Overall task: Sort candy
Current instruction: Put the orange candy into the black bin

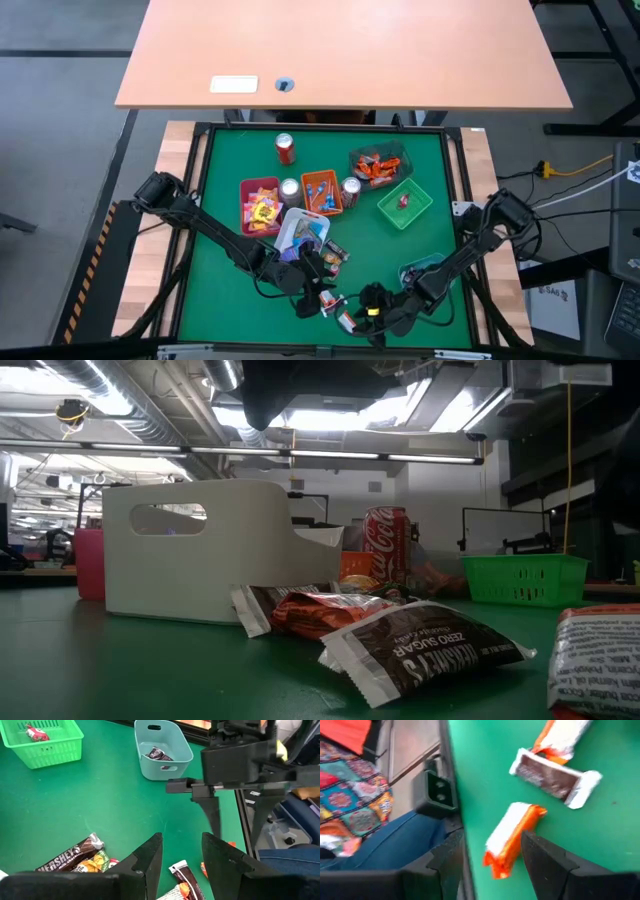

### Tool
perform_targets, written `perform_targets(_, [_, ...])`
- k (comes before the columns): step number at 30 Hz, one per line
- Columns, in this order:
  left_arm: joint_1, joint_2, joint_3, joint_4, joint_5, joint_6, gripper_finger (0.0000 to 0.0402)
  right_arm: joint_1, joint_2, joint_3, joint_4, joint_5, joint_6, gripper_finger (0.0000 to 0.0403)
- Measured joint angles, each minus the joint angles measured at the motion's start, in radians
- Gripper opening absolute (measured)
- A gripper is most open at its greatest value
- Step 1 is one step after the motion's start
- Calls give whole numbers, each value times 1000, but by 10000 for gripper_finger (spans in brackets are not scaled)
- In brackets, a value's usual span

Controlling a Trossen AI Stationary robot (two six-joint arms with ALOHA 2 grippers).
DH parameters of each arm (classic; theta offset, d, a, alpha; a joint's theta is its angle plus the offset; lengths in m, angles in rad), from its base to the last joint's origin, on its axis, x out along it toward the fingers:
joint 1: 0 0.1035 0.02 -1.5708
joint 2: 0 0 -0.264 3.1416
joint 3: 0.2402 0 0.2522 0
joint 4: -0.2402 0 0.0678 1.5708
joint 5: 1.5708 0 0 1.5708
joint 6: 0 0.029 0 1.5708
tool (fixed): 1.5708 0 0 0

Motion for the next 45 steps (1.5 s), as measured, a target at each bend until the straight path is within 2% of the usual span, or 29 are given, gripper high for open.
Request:
perform_targets(10, [0,0,0,0,0,0,126,1,16,0,1,98,-31,193])
perform_targets(16, [0,0,0,0,0,0,126,1,32,0,18,101,-45,193])
perform_targets(27, [0,0,0,0,0,0,126,0,141,63,16,72,-102,193])
perform_targets(38, [0,0,0,0,0,0,126,0,159,64,0,71,-95,193])
perform_targets(41, [0,0,0,0,0,0,126,0,160,64,0,69,-94,182])
perform_targets(45, [0,0,0,0,0,0,126,0,160,64,-1,65,-92,143])
